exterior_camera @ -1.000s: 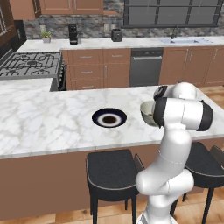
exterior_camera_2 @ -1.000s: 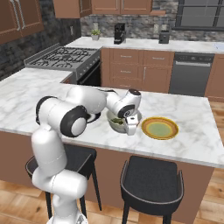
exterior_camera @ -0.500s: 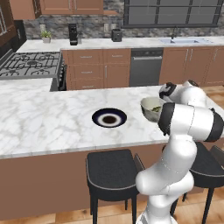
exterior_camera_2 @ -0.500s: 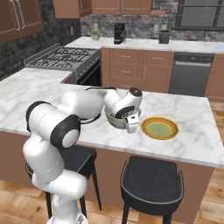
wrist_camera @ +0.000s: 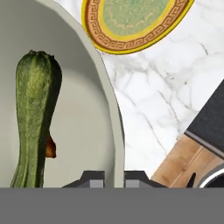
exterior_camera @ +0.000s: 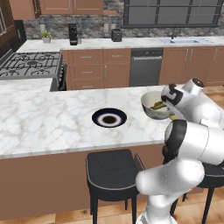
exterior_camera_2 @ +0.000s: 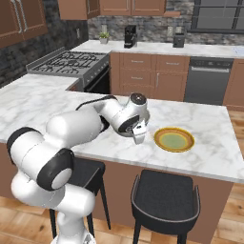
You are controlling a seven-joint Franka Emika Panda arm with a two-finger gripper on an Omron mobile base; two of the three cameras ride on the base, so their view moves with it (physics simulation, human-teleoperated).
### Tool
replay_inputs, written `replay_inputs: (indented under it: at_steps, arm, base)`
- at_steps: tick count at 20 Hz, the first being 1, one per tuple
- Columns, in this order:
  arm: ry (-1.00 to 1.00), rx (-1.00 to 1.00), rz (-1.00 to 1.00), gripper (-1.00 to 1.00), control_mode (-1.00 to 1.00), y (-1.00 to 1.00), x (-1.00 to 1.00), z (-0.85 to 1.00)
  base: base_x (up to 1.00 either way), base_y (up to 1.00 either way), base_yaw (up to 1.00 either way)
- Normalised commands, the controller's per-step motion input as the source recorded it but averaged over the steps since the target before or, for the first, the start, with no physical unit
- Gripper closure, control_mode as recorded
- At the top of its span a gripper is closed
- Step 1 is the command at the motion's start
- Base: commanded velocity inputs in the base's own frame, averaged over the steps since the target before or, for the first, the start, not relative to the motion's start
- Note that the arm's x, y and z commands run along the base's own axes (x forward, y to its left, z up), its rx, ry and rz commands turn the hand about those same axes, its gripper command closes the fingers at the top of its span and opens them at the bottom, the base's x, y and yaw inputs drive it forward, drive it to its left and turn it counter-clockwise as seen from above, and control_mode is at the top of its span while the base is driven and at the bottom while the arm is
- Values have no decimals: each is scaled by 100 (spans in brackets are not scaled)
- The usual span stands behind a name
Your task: Pick the chicken drumstick and squash from their plates and place them in the bowl. Then put the bowl in the fridge.
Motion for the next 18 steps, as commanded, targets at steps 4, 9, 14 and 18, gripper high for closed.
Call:
replay_inputs:
  at_steps: [4,9,14,18]
  arm:
    - [0,-8,-5,100,-100,34,-38,37]
    - [0,0,-22,100,-100,38,-45,23]
    - [0,0,-36,100,-100,43,-42,7]
    - [0,8,-42,100,-100,37,-23,8]
  base:
    - [0,0,0]
    - [0,0,0]
    - [0,0,0]
    - [0,0,0]
